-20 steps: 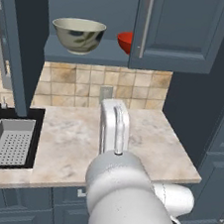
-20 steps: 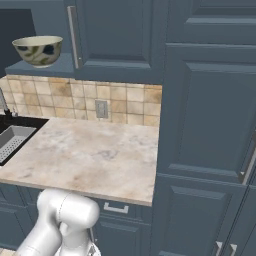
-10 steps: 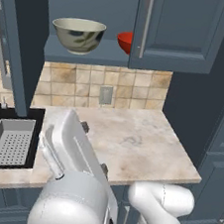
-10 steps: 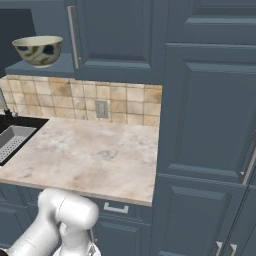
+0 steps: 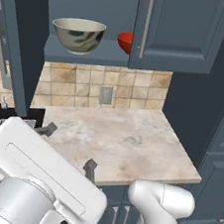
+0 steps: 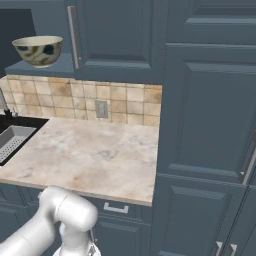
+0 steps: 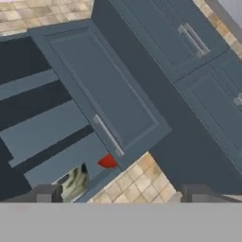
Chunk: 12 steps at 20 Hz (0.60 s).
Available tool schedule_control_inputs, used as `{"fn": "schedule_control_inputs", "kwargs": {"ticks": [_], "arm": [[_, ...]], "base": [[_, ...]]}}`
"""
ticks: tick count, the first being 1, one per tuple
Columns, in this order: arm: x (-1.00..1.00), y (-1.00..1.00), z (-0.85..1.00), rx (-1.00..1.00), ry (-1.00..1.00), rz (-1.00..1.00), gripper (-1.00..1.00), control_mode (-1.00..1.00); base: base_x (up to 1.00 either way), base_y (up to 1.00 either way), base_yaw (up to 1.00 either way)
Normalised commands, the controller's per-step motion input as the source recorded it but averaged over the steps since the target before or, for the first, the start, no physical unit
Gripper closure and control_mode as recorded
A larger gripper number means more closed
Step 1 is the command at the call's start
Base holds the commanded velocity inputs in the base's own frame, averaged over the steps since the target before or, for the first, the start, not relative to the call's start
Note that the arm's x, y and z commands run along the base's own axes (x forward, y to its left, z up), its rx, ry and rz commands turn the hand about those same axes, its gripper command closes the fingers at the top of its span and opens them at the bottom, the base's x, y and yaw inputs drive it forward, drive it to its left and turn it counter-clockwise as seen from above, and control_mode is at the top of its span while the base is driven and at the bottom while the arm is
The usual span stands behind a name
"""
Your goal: Open the cabinet. Pick the bowls from the counter and place them in the cabinet. Then close the cabinet.
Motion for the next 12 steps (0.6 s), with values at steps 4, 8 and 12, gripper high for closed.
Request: {"fn": "schedule_control_inputs", "kwargs": {"ticks": [4,8,12], "arm": [[0.18,0.18,0.00,-0.57,0.01,-0.04,-1.00,-1.00],[0.52,0.47,0.00,-0.53,0.12,0.00,-1.00,-1.00],[0.49,0.39,0.00,-0.46,0.10,0.00,-1.00,-1.00]], "base": [[0.00,0.00,0.00],[0.00,0.00,0.00],[0.00,0.00,0.00]]}}
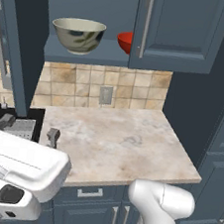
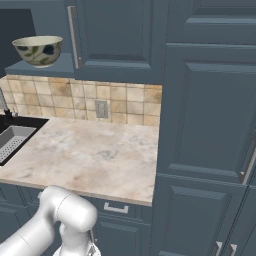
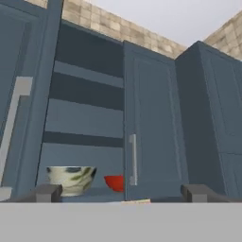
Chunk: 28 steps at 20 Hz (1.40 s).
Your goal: Open the cabinet. Pick the bowls from the counter and place them in the cabinet. Then close the cabinet.
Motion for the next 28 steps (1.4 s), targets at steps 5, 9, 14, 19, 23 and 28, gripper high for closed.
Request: {"fn": "schedule_control_inputs", "kwargs": {"ticks": [5,9,14,19,23,28], "arm": [[0.39,0.42,0.00,-0.24,0.01,0.00,-1.00,-1.00],[0.06,0.13,-0.01,-0.04,0.00,0.00,-1.00,-1.00],[0.14,0.27,0.00,-0.01,0.00,0.00,-1.00,-1.00],[0.19,0.25,-0.02,0.00,0.08,0.00,-1.00,-1.00],[0.22,0.00,-0.18,0.00,0.11,0.00,-1.00,-1.00],[0.38,0.00,-0.35,0.03,0.15,-0.02,-1.00,-1.00]], "base": [[0.00,0.00,0.00],[0.00,0.00,0.00],[0.00,0.00,0.00],[0.00,0.00,0.00],[0.00,0.00,0.00],[0.00,0.00,0.00]]}}
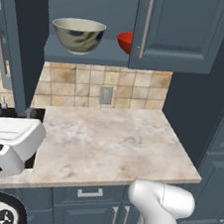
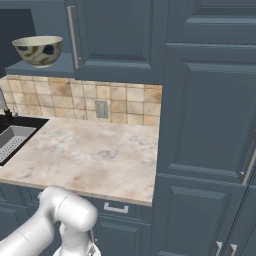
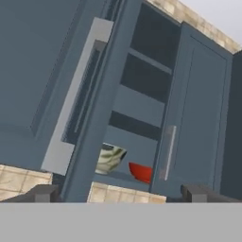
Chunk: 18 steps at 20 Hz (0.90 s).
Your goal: Open the cabinet. Pick the bowls from the counter and place them in the cabinet. Then close the cabinet.
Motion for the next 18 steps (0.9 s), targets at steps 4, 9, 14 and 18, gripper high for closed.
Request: {"fn": "schedule_control_inputs", "kwargs": {"ticks": [4,9,14,18], "arm": [[0.37,0.00,-0.33,0.07,0.15,-0.03,-1.00,-1.00],[0.34,0.00,-0.33,0.14,0.09,-0.01,-1.00,-1.00],[0.19,0.05,-0.28,0.15,0.06,0.00,-1.00,-1.00],[0.13,0.15,-0.16,0.13,0.00,0.00,-1.00,-1.00]], "base": [[0.00,0.00,0.00],[0.00,0.00,0.00],[0.00,0.00,0.00],[0.00,0.00,0.00]]}}
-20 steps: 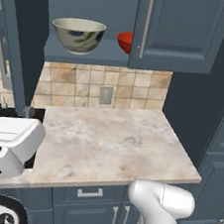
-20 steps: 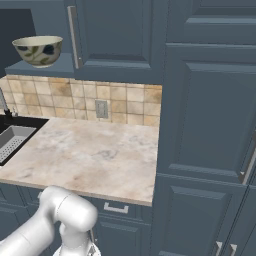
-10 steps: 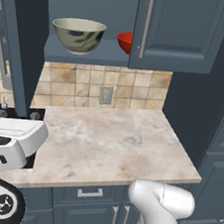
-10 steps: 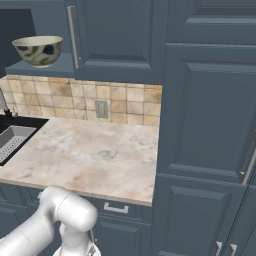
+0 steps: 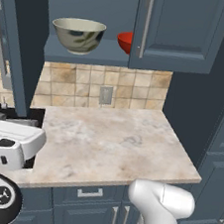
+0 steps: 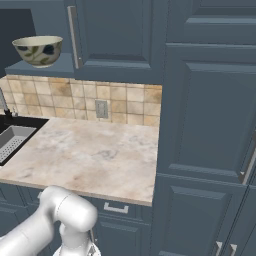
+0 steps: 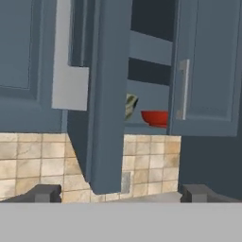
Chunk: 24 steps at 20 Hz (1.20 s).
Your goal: Open the cabinet. Pick the bowls from the counter and place them in the cabinet. Then close the cabinet.
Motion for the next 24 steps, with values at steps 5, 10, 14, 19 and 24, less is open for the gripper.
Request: {"fn": "schedule_control_inputs", "kwargs": {"ticks": [5,10,14,19,24], "arm": [[0.11,0.34,0.00,0.00,-0.01,-0.01,-1.00,-1.00],[0.00,0.10,0.00,-0.01,0.00,-0.01,-1.00,-1.00],[-0.04,-0.09,0.00,0.00,-0.06,-0.04,-1.00,-1.00],[-0.18,-0.26,0.08,0.04,-0.08,-0.03,-1.00,-1.00],[-0.19,-0.22,0.19,0.03,-0.09,-0.01,-1.00,-1.00]], "base": [[0.00,0.00,0.00],[0.00,0.00,0.00],[0.00,0.00,0.00],[0.00,0.00,0.00],[0.00,0.00,0.00]]}}
